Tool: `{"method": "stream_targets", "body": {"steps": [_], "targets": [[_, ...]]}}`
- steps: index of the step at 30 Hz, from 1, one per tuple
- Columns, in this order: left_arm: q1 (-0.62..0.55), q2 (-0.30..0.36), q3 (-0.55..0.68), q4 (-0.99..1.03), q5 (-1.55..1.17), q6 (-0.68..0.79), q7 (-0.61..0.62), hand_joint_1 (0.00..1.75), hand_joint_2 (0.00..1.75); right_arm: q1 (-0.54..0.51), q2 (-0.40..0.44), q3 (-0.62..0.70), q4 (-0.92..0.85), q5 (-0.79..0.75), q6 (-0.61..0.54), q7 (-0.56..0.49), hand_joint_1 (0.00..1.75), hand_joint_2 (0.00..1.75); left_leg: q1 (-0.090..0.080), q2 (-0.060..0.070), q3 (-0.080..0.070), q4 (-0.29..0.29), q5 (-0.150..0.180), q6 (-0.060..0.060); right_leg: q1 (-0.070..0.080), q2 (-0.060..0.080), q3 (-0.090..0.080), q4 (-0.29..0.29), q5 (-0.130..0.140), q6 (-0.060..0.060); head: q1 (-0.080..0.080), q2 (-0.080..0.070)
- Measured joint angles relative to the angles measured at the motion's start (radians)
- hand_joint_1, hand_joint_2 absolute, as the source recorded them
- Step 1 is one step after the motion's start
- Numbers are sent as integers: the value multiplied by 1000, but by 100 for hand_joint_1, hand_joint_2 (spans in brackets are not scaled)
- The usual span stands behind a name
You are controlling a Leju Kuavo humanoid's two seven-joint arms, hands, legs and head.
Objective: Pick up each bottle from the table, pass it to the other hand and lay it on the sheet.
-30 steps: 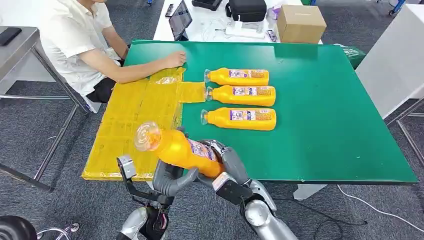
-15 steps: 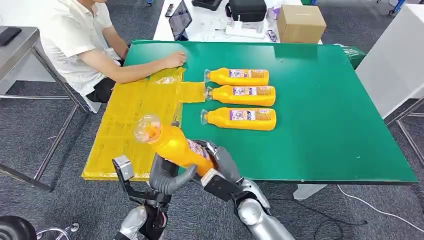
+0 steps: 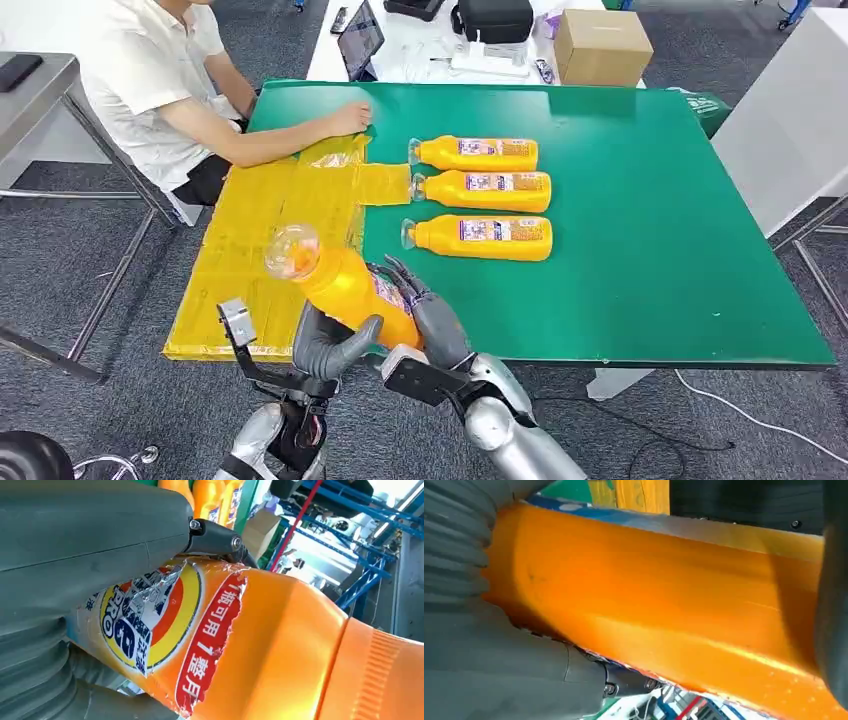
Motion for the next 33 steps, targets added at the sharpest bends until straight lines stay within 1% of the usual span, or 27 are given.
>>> {"method": "stream_targets", "body": {"steps": [4,11,12,15,17,19,22,24,25,26,28,29,31,33], "targets": [[-1,0,2,6,13,-32,17,175,175,0,1,1,5,24,-27,0,0,175,0,0,0,0,0,0,0,0,0,0,0,0,0,0],[-3,0,3,13,20,-38,19,175,175,-1,1,6,9,28,-36,2,0,175,0,0,0,0,0,0,0,0,0,0,0,0,0,0],[-4,0,4,13,23,-43,21,175,175,-1,1,6,9,30,-39,2,0,0,0,0,0,0,0,0,0,0,0,0,0,0,0,0],[-4,1,9,13,32,-52,26,175,175,0,3,8,11,67,-88,0,0,0,0,0,0,0,0,0,0,0,0,0,0,0,0,0],[-4,1,18,13,39,-49,26,175,175,4,7,11,12,112,-143,-8,0,0,0,0,0,0,0,0,0,0,0,0,0,0,0,0],[0,0,29,8,33,-7,26,175,175,15,9,17,11,162,-206,-12,0,0,0,0,0,0,0,0,0,0,0,0,0,0,0,0],[10,2,65,-6,-43,132,21,175,175,56,9,31,-10,241,-320,-11,0,0,0,0,0,0,0,0,0,0,0,0,0,0,0,0],[11,6,107,-6,-144,278,-4,175,175,90,10,37,-34,302,-413,-7,0,0,0,0,0,0,0,0,0,0,-1,0,0,0,0,0],[11,9,128,-6,-194,331,-22,175,175,110,11,32,-55,344,-446,-31,0,0,0,0,0,0,0,0,0,0,-2,0,0,0,0,0],[11,13,145,-6,-225,355,-33,175,175,136,21,16,-80,376,-461,-74,0,0,1,0,0,0,0,0,0,0,-1,0,-1,-1,0,0],[13,18,166,-8,-298,400,-42,175,175,197,73,-50,-170,413,-470,-190,0,0,1,0,-1,0,0,0,1,0,-2,0,-1,-1,0,0],[16,20,174,-12,-332,424,-45,175,175,220,98,-77,-215,427,-471,-218,0,0,1,0,-1,0,0,0,1,0,-2,0,-1,-1,-1,0],[18,24,182,-22,-408,472,-55,175,175,252,136,-129,-313,466,-475,-228,0,0,1,0,-1,0,0,0,1,0,-2,0,-1,-1,0,0],[18,30,188,-30,-443,483,-56,175,175,272,161,-177,-375,494,-477,-229,0,0,1,0,-1,0,0,0,1,0,-2,0,-1,-1,0,0]]}}
